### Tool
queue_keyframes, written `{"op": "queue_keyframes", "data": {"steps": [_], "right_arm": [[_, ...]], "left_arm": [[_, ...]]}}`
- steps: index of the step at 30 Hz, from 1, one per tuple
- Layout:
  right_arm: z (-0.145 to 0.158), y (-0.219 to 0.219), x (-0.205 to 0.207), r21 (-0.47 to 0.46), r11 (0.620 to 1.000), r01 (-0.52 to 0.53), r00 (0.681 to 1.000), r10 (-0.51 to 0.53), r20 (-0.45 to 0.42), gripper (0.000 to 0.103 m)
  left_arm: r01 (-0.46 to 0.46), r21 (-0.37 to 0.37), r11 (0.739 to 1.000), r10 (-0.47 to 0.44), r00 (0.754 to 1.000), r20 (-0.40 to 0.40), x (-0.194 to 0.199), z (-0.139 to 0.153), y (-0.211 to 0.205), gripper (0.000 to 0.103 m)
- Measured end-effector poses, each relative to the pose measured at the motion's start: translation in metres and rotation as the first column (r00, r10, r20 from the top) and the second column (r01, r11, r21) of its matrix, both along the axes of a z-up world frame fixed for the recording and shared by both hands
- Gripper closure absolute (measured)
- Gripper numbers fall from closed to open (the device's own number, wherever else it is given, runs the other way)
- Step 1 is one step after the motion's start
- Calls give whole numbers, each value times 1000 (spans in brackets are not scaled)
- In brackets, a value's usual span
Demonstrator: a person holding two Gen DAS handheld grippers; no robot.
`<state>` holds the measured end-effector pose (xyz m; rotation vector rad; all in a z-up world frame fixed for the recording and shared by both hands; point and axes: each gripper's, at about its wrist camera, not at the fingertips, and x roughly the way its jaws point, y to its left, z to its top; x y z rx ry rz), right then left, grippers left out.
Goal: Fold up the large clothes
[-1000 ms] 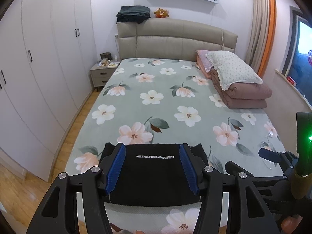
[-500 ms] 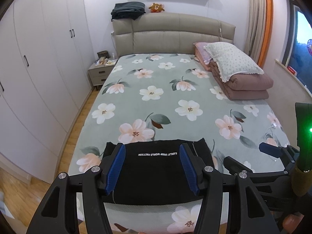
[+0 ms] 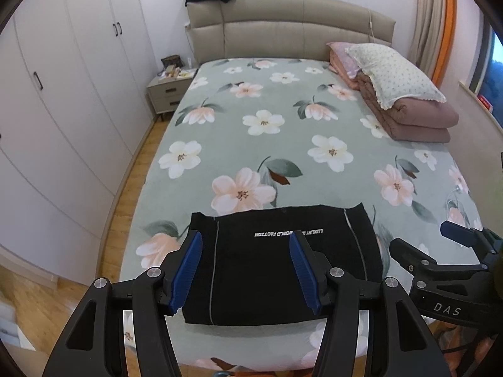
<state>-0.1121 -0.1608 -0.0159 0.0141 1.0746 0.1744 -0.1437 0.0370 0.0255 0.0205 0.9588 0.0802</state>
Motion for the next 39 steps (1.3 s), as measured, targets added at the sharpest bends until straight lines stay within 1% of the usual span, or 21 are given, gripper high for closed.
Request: {"op": "queue_keyframes", "data": {"steps": [3, 9, 17, 33, 39], "right_arm": [[-7, 9, 5, -5, 1000, 12, 1000, -12, -16, 1], [-16, 21, 12, -20, 999, 44, 999, -44, -15, 1], [-35, 24, 22, -24, 994, 104, 993, -106, -60, 1], [-51, 31, 28, -56, 984, 170, 982, -174, -75, 1], [-52, 34, 28, -62, 984, 169, 982, -173, -74, 1]], "left_arm": [[17, 6, 1000, -17, 1000, -17, 8, -6, 8, 44], [59, 5, 998, -59, 998, -37, 23, -17, 18, 44], [106, 14, 994, -104, 991, -82, 38, -35, 25, 44], [194, 15, 981, -192, 977, -97, 53, -48, 30, 44], [202, 13, 979, -200, 975, -96, 55, -49, 32, 44]]}}
